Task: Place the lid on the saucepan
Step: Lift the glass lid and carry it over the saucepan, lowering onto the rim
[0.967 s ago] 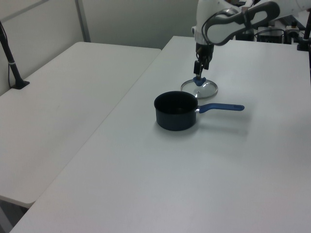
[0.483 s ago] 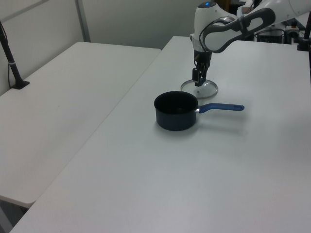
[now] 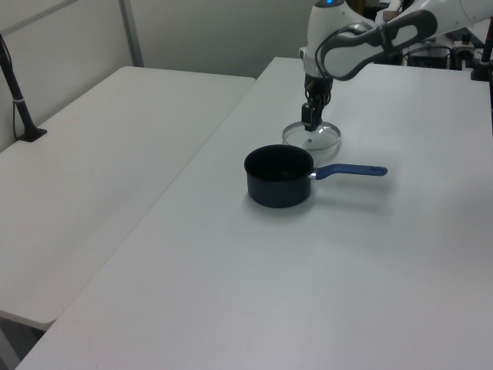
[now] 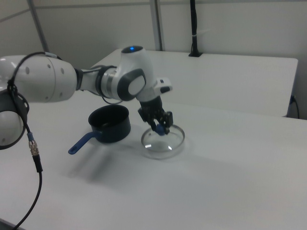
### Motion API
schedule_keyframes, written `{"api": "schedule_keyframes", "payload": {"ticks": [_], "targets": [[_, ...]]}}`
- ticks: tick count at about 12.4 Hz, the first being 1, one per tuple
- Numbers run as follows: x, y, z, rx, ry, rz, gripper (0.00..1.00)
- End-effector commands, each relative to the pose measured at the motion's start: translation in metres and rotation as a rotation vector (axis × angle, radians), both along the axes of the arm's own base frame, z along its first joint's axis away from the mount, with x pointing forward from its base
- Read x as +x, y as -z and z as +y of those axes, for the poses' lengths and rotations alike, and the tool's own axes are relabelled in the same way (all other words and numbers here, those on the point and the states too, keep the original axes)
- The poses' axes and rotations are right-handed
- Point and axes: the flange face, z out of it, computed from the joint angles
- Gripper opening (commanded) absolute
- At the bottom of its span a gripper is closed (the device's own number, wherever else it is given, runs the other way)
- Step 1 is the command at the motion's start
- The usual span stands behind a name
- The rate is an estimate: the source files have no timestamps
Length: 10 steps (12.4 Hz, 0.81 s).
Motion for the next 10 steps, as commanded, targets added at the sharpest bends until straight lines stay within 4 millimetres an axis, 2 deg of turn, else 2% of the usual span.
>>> {"api": "schedule_keyframes", "payload": {"ticks": [1,3,4,5,7,10], "targets": [[0.0,-0.073,0.069,0.043,-0.059,-0.011,0.34],[-0.006,-0.106,0.121,0.052,-0.083,-0.027,0.34],[-0.008,-0.109,0.156,0.056,-0.11,-0.033,0.34],[-0.009,-0.106,0.179,0.056,-0.106,-0.037,0.34],[-0.013,-0.099,0.214,0.055,-0.134,-0.032,0.34],[-0.012,-0.091,0.242,0.056,-0.14,-0.055,0.34]]}}
